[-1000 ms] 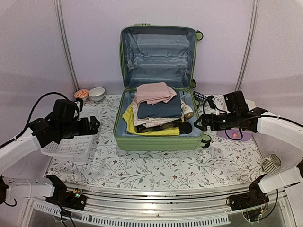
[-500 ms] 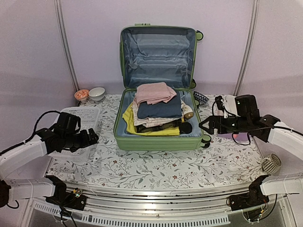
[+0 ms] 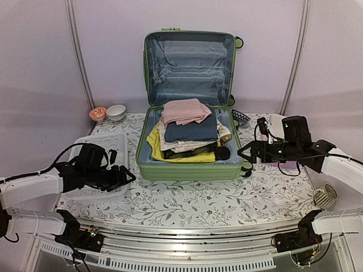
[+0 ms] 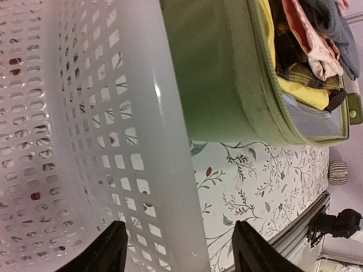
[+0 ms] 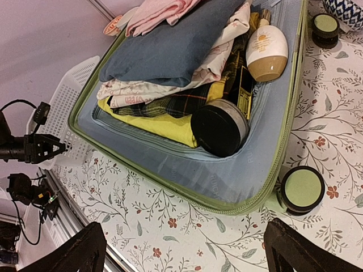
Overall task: Open, take out, and arrange the luggage
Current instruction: Move the bin to the center of the board.
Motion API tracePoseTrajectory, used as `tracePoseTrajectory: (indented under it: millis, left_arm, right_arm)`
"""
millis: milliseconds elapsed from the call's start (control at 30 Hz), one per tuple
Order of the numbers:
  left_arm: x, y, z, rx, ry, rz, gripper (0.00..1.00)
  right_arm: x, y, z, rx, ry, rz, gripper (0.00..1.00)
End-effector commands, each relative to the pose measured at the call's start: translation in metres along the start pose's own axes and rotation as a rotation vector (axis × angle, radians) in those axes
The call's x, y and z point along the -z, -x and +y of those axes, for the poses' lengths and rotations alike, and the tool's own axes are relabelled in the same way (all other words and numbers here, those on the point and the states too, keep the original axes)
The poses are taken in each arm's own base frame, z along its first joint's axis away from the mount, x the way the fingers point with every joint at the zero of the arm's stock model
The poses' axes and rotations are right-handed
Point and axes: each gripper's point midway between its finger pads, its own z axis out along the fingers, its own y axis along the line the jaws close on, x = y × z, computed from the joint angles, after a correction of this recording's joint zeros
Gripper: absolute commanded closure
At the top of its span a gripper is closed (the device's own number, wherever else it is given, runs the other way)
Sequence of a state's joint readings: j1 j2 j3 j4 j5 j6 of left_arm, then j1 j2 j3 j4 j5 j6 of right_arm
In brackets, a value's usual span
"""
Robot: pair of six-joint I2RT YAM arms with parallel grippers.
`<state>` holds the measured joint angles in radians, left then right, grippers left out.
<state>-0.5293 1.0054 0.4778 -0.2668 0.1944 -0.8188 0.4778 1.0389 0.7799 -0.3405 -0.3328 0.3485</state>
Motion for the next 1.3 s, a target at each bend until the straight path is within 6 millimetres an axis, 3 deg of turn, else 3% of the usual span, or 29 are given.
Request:
tracePoseTrajectory:
  millis: [0, 200, 333, 467, 700, 800, 933, 1100, 1267]
  left_arm:
    - [-0.004, -0.016, -0.039, -0.025, -0.108, 0.045, 0.33]
    - [-0.009, -0.042, -0.077, -0.05, -0.17, 0.103, 0.3]
    - [-0.009, -0.049, -0.104, -0.098, -0.205, 0.096, 0.2]
    - [-0.001, -0.031, -0.1, -0.14, -0.079, 0.025, 0.13]
    - [0.047, 0.01, -0.105, -0.198, 0.001, -0.131, 0.1]
    - [0.071, 0.025, -0.12, -0.264, -0.036, -0.191, 0.1]
    - [0.091, 0.039, -0.14, -0.373, -0.111, -0.272, 0.1]
    - [0.094, 0.049, -0.176, -0.569, -0.216, -0.343, 0.12]
    - [0.073, 0.068, -0.201, -0.758, -0.151, -0.384, 0.11]
  right_arm:
    - [0.002, -0.005, 0.006, -0.006, 0.036, -0.007, 0.01]
    - [0.004, -0.007, 0.007, -0.006, 0.042, -0.008, 0.01]
    - [0.004, -0.008, 0.01, -0.01, 0.057, -0.003, 0.01]
    - [0.004, -0.01, 0.009, -0.014, 0.052, 0.003, 0.01]
    - [0.014, 0.001, -0.004, -0.08, -0.041, -0.053, 0.01]
    - [0.018, 0.013, 0.004, -0.146, -0.02, -0.079, 0.01]
    - [0.026, 0.044, 0.02, -0.134, 0.022, -0.138, 0.01]
    - [0.019, 0.058, 0.032, -0.065, 0.089, -0.174, 0.01]
    - [0.002, 0.06, 0.033, -0.051, 0.105, -0.13, 0.01]
